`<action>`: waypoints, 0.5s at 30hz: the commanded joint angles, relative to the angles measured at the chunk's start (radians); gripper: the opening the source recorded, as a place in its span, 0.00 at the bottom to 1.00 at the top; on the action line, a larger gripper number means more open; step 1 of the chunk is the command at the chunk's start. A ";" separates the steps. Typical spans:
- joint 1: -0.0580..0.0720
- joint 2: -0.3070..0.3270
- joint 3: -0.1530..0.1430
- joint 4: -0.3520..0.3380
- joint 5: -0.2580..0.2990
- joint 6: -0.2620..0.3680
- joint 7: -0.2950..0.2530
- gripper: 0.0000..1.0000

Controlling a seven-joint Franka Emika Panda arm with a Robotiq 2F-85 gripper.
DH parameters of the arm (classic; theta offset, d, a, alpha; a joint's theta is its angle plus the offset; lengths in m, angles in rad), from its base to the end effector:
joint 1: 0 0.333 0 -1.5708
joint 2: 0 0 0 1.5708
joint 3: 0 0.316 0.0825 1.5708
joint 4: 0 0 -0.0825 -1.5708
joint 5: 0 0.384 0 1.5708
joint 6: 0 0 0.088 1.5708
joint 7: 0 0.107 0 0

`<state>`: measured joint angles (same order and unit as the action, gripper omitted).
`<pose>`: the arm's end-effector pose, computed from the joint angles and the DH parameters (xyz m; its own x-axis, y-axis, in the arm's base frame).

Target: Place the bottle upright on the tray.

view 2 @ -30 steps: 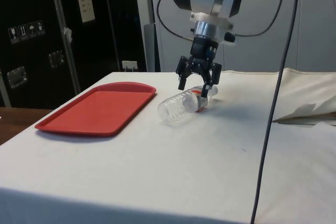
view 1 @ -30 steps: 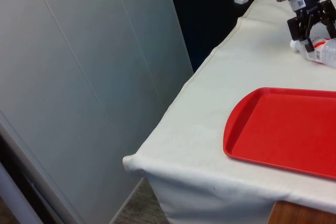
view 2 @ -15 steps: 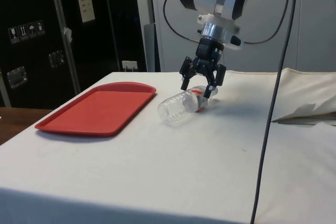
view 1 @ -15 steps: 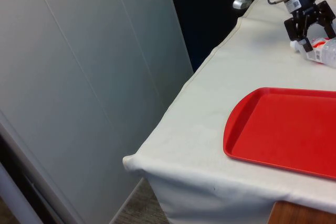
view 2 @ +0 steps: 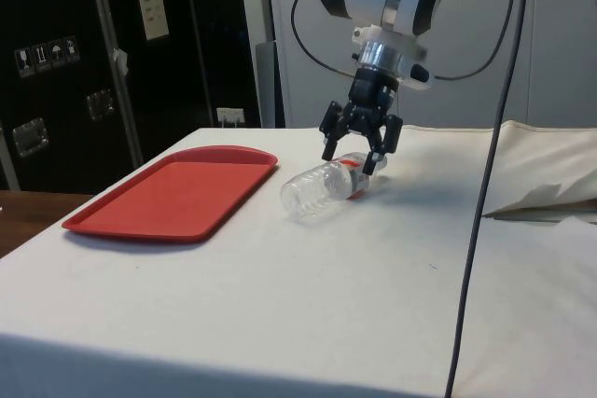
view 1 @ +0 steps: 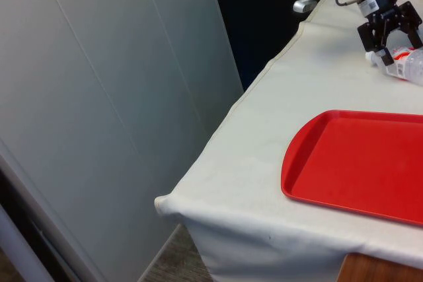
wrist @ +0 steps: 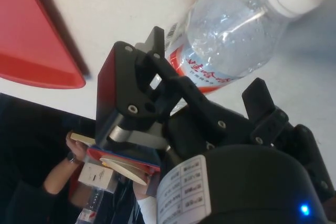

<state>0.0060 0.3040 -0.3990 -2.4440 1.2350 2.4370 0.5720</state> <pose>0.4151 -0.1823 0.1697 -0.3629 -0.7705 -0.5241 -0.8840 0.4625 -0.0679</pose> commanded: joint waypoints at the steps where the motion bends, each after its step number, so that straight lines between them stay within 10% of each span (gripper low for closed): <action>1: 0.000 0.003 0.002 0.002 0.008 0.002 -0.004 1.00; 15: -0.006 0.033 0.001 0.018 0.017 -0.021 -0.016 1.00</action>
<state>0.0050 0.3360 -0.4010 -2.4310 1.2350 2.4180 0.5690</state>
